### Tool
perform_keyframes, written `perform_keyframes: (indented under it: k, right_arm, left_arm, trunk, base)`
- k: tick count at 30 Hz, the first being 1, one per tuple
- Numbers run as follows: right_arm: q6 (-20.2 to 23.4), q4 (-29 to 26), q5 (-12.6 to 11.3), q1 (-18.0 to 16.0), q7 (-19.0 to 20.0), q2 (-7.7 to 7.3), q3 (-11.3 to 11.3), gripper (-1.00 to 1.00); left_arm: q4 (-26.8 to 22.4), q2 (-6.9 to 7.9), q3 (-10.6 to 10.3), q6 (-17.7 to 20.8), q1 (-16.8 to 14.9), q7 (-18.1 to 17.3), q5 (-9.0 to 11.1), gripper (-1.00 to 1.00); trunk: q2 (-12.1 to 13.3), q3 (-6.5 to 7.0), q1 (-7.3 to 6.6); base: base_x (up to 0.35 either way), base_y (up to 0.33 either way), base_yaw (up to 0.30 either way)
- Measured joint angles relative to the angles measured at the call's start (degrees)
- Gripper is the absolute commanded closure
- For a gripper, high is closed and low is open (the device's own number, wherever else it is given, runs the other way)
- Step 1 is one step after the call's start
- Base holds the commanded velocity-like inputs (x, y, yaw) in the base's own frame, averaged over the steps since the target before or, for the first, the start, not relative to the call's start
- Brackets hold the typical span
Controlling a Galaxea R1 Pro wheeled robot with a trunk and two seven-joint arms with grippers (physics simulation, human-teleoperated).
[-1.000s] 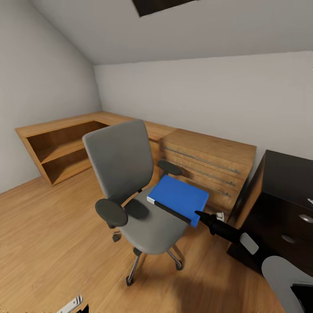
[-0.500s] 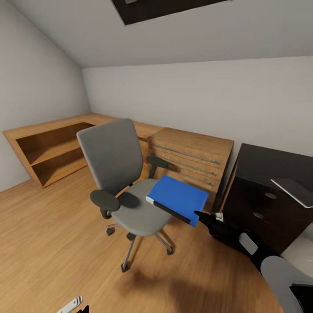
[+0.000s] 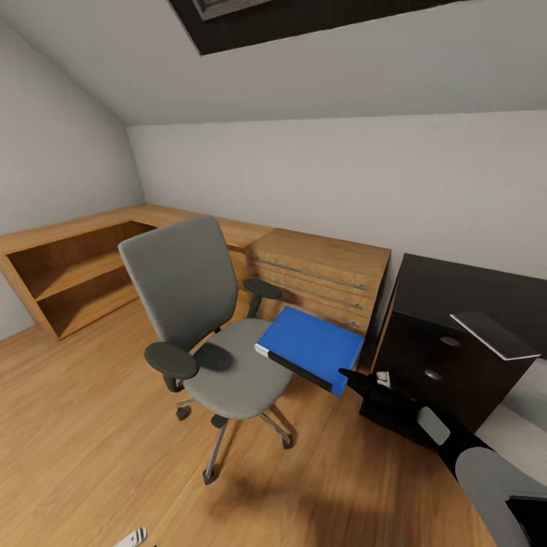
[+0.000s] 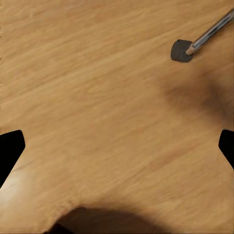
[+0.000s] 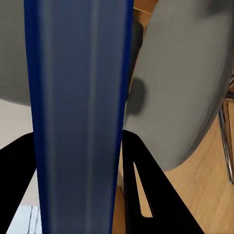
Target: In the bedroom, organize the workspace by keeping the computer under the desk, ensuring the monitor is on the desk, placing the keyboard on the desk next to the monitor, placing the mouse on the desk next to the keyboard, moving the folder from the swivel chair onto the desk next to the mouse, stacking the notebook on top of the folder with the pen on top of the notebook, and positioning the swivel chair next to the desk.
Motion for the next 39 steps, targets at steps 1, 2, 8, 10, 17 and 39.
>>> perform_keyframes:
  k: [1, 2, 8, 10, 17, 39]
  right_arm:
    - [0.0, 0.0, 0.01, 0.0, 0.0, 0.0, 0.0, 1.0]
    - [0.0, 0.0, 0.02, 0.0, 0.01, 0.0, 0.0, 1.0]
    - [0.0, 0.0, 0.07, 0.0, 0.07, 0.06, 0.06, 1.0]
    - [0.0, 0.0, 0.11, 0.0, 0.05, 0.2, 0.08, 1.0]
    - [0.0, 0.0, 0.13, 0.0, 0.08, 0.4, 0.08, 1.0]
    - [0.27, -0.33, -0.04, 0.0, 0.0, 0.32, 0.1, 1.0]
  left_arm:
    - [0.23, 0.0, 0.03, 0.02, 0.0, 0.04, 0.02, -1.0]
    - [0.5, 0.01, 0.04, 0.03, 0.0, 0.05, 0.03, -1.0]
    - [6.51, 0.26, 0.11, -0.55, 0.01, 0.01, -0.01, -1.0]
    - [7.94, 0.29, 0.15, -2.75, 0.0, 0.0, -0.02, -1.0]
    - [10.72, 0.3, 0.22, -11.91, 0.0, -0.14, -0.06, -1.0]
    - [12.72, -0.05, -0.25, -21.17, 0.0, -0.24, -1.73, -1.0]
  trunk:
    - [0.4, 0.18, -0.22]
    - [0.8, 0.36, -0.44]
    - [3.21, 1.45, -1.76]
    - [4.01, 1.81, -2.2]
    - [6.82, 3.07, -3.74]
    - [15.65, 7.02, -8.57]
  base:
    - [0.0, 0.0, -0.007]
    - [0.0, 0.0, -0.005]
    - [0.0, 0.0, -0.002]
    - [0.0, 0.0, 0.0]
    - [0.0, 0.0, 0.0]
    - [0.0, 0.0, 0.0]
